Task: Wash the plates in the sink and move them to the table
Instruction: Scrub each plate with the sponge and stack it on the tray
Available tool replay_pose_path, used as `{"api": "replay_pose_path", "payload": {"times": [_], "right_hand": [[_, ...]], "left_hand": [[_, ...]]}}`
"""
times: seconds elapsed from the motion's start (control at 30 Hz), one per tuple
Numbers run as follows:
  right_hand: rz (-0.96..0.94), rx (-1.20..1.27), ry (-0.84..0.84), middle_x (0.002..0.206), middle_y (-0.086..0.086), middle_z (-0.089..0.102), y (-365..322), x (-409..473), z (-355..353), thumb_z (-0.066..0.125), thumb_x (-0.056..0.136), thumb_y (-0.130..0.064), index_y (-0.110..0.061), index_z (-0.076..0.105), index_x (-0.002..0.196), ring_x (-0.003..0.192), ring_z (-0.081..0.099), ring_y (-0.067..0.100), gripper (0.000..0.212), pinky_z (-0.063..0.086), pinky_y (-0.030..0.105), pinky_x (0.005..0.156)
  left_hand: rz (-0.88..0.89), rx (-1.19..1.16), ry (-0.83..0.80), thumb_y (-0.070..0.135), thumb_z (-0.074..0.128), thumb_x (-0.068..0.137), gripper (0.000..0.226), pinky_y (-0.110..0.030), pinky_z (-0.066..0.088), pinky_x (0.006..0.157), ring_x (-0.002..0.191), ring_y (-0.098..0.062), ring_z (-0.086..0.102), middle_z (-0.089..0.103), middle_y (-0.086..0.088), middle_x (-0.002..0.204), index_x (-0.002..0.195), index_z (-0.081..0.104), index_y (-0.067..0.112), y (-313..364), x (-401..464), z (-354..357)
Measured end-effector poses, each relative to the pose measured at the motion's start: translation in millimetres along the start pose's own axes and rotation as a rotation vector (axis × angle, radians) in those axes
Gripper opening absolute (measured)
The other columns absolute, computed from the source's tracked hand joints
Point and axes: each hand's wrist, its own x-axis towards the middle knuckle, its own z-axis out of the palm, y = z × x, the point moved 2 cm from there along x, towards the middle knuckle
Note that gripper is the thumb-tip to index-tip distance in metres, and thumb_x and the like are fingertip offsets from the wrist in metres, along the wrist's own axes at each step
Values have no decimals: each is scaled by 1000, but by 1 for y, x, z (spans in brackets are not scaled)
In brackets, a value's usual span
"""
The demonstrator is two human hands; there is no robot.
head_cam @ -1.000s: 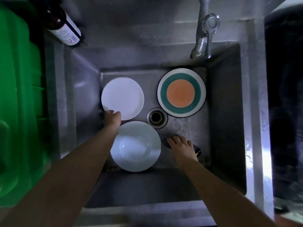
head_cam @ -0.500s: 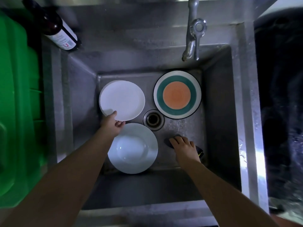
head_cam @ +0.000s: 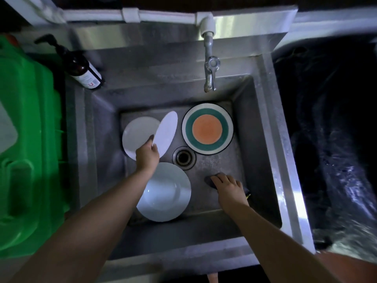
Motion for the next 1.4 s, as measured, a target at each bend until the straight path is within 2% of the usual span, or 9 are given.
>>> {"api": "replay_pose_path", "payload": {"times": [0.37, 0.5, 0.63, 0.8, 0.93, 1.03, 1.17, 1.27, 1.4], "right_hand": [[-106, -3, 35, 151, 1, 40, 2, -52, -33, 57, 92, -9, -28, 35, 150, 136, 38, 31, 64, 35, 48, 110], [-143, 101, 82, 151, -1, 41, 11, -79, -53, 52, 92, -5, -29, 36, 151, 134, 40, 29, 65, 34, 47, 112], [-170, 199, 163, 149, -1, 45, 19, -99, -83, 55, 90, -9, -27, 40, 150, 134, 41, 29, 64, 37, 47, 108], [-191, 322, 365, 145, 2, 52, 28, -121, -106, 55, 92, -7, -24, 46, 147, 130, 47, 31, 59, 42, 52, 107], [-170, 439, 532, 137, 0, 57, 35, -134, -119, 54, 87, 2, -25, 52, 142, 122, 54, 29, 61, 49, 52, 98], [-167, 522, 616, 133, -1, 59, 32, -145, -125, 54, 86, 7, -23, 55, 139, 118, 58, 27, 61, 53, 50, 94], [-199, 604, 650, 136, -3, 58, 17, -158, -135, 55, 86, 8, -24, 54, 141, 124, 56, 23, 63, 51, 48, 101], [-194, 643, 686, 137, 1, 57, 8, -163, -143, 57, 87, 8, -17, 54, 143, 125, 55, 25, 61, 49, 49, 103], [-237, 635, 757, 137, 1, 58, -3, -171, -153, 56, 84, 10, -17, 54, 143, 124, 56, 25, 65, 49, 47, 102]], "left_hand": [[179, 86, -59, 11, 52, 102, 44, -27, 41, 102, 124, -35, 58, 64, -14, 137, 146, 55, 12, 23, -126, -13], [-94, -238, -100, 26, 47, 102, 37, -50, 61, 87, 108, -36, 63, 68, -12, 122, 135, 61, 22, 36, -182, -13], [-357, -669, -112, 38, 43, 107, 38, -55, 57, 94, 117, -31, 55, 58, -1, 129, 144, 51, 35, 65, -234, -12], [-287, -658, -65, 45, 43, 106, 36, -52, 54, 99, 114, -26, 58, 62, 3, 130, 140, 54, 40, 82, -269, -19], [-195, -786, -32, 32, 52, 102, 25, -53, 56, 96, 113, -23, 63, 69, 13, 118, 105, 66, 52, 99, -273, -35], [-127, -825, -14, 29, 51, 104, 26, -39, 55, 96, 108, -8, 63, 67, 17, 122, 115, 62, 49, 110, -276, -53], [95, -708, 35, 25, 45, 108, 34, 0, 41, 81, 112, 7, 57, 61, 25, 125, 136, 56, 40, 125, -287, -81], [242, -600, 65, 25, 44, 109, 38, -4, 38, 93, 125, 4, 54, 61, 23, 136, 143, 56, 35, 130, -291, -99], [366, -561, 113, 21, 44, 109, 37, 5, 31, 91, 115, 27, 47, 56, 35, 126, 143, 55, 31, 139, -297, -121]]}}
